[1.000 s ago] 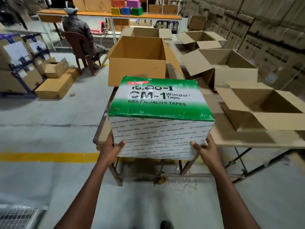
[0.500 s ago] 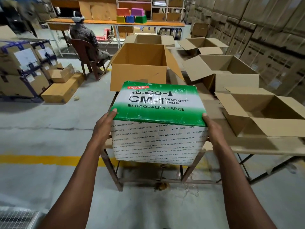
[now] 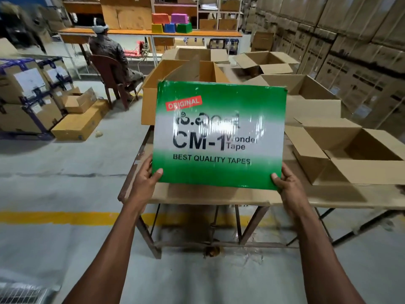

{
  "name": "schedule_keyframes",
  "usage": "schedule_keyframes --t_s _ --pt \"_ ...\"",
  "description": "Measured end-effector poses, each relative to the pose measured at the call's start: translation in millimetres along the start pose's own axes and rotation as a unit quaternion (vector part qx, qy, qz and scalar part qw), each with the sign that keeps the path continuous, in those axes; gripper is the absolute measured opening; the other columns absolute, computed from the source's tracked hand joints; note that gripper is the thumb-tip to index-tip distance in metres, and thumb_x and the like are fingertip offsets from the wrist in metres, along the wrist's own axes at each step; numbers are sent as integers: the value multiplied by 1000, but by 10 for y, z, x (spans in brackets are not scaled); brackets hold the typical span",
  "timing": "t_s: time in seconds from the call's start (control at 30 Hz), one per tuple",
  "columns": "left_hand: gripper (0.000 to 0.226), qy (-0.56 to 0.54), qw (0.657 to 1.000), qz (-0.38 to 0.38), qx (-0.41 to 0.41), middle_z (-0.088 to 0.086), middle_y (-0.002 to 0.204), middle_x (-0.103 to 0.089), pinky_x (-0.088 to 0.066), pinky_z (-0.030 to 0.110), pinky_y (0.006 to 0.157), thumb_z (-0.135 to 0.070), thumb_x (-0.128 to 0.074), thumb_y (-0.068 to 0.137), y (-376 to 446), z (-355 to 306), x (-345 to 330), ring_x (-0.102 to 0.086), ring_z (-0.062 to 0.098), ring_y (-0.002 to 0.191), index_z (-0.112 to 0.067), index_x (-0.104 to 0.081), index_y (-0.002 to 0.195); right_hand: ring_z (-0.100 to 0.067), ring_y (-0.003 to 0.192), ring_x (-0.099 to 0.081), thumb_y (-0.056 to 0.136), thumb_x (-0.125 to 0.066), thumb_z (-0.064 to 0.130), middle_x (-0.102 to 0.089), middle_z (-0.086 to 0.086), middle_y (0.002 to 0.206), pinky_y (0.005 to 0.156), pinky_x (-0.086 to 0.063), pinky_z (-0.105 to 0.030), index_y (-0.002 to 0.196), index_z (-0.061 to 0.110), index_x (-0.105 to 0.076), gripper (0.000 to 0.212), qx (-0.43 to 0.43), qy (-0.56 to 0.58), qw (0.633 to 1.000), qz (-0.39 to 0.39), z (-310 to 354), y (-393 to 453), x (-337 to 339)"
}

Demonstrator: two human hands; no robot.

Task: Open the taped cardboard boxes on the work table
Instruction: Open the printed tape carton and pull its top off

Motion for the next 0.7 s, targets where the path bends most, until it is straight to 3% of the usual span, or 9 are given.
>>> schedule_keyframes --t_s 0.13,0.23,0.33,0.4,0.5,0.6,0.67,0.7 --pt "69 48 997 -15 53 1 151 -49 -43 48 112 5 -58 96 22 441 -92 -48 18 138 -23 -34 155 -16 124 -62 93 -52 -14 -65 3 137 100 -53 -34 147 20 -49 64 -33 -37 998 -34 -394 11 114" --pt "73 54 994 -47 81 7 145 -55 -49 51 105 16 -62 87 36 613 -164 -52 24 134 -18 -40 148 -9 107 -65 82 -50 -29 -68 0 126 78 -59 -22 133 10 -56 65 -57 -40 994 -88 -592 -21 101" --pt "69 103 984 -66 131 9 132 -60 -55 52 94 15 -66 80 14 799 -224 -58 28 118 -14 -43 138 -14 103 -64 74 -45 -34 -66 -8 125 65 -60 -30 119 12 -59 66 -75 -69 986 -132 -805 2 75" --pt "59 128 977 -50 165 10 124 -62 -56 52 89 6 -69 82 28 953 -250 -60 29 106 -11 -45 132 -25 109 -63 76 -56 -25 -66 -11 123 75 -58 -39 115 13 -59 54 -81 -113 981 -134 -919 18 73" --pt "45 128 971 -10 202 16 119 -65 -55 49 86 -2 -67 88 44 984 -304 -61 28 98 -7 -49 129 -32 103 -65 83 -73 -3 -68 -15 114 83 -58 -45 113 8 -58 35 -100 -149 979 -97 -982 -1 39" --pt "59 95 979 -7 182 5 122 -55 -47 34 75 -4 -60 94 9 692 -383 -55 23 96 -9 -35 147 -20 104 -65 85 -76 6 -63 -8 129 85 -57 -38 135 11 -51 57 -88 -85 989 -85 -880 -23 6" --pt "81 81 988 -82 104 0 141 -42 -49 28 78 -4 -62 92 -19 331 -353 -55 22 108 -20 -16 157 -23 123 -56 84 -80 16 -49 0 148 99 -52 -48 151 24 -37 80 -64 -53 992 -99 -778 -24 19" --pt "84 102 984 -139 36 1 149 -40 -48 30 87 -5 -65 89 -50 106 -313 -52 25 120 -24 -17 156 -24 133 -48 83 -82 26 -41 3 156 105 -47 -52 153 32 -33 86 -51 -61 991 -108 -709 -40 18"
Point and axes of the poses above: each hand's wrist, its own y-axis towards the middle knuckle, its own x-axis out of the back of the hand, z = x × y, the point moved 5 cm from there along y, towards the middle knuckle
